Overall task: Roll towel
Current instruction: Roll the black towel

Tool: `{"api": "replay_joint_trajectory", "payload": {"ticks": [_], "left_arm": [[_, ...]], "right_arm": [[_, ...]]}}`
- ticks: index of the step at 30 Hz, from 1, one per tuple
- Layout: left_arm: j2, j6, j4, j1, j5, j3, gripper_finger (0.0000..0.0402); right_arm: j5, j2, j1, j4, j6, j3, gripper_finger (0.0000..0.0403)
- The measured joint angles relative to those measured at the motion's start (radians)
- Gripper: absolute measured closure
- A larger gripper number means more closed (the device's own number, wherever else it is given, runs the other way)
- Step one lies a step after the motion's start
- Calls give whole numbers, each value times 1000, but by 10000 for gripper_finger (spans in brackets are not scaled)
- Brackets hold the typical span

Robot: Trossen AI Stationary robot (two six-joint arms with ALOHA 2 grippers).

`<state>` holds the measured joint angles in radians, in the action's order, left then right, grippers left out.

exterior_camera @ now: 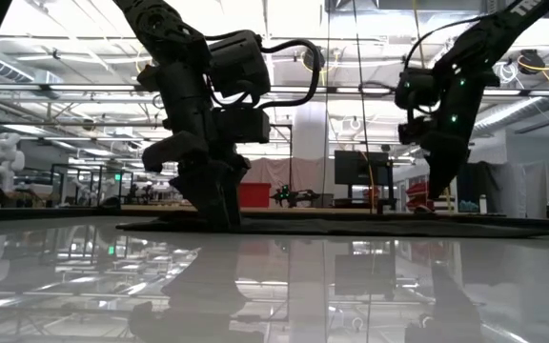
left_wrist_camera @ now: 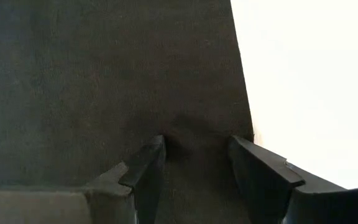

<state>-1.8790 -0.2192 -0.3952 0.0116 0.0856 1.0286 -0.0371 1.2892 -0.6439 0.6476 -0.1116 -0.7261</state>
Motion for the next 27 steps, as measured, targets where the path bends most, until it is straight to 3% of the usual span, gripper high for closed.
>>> {"api": "replay_joint_trajectory", "payload": {"ticks": [4,8,11,14,16,21,27], "left_arm": [[-2,0,-11,0,-1,12,211],[27,-1,-52,-2,-40,43,211],[85,-5,-184,0,-140,75,211],[178,-5,-225,4,-283,98,210],[229,-1,-260,14,-322,96,210],[322,27,-252,49,-323,99,210],[315,-20,-240,128,-278,40,210]], "right_arm": [[-123,-40,120,-56,7,0,230],[-202,-33,273,-130,31,0,226],[-200,-9,365,-174,50,2,231],[-196,19,423,-228,73,11,238],[-178,37,450,-268,86,33,243],[-153,93,493,-414,115,116,258],[-153,165,530,-512,153,170,269]]}}
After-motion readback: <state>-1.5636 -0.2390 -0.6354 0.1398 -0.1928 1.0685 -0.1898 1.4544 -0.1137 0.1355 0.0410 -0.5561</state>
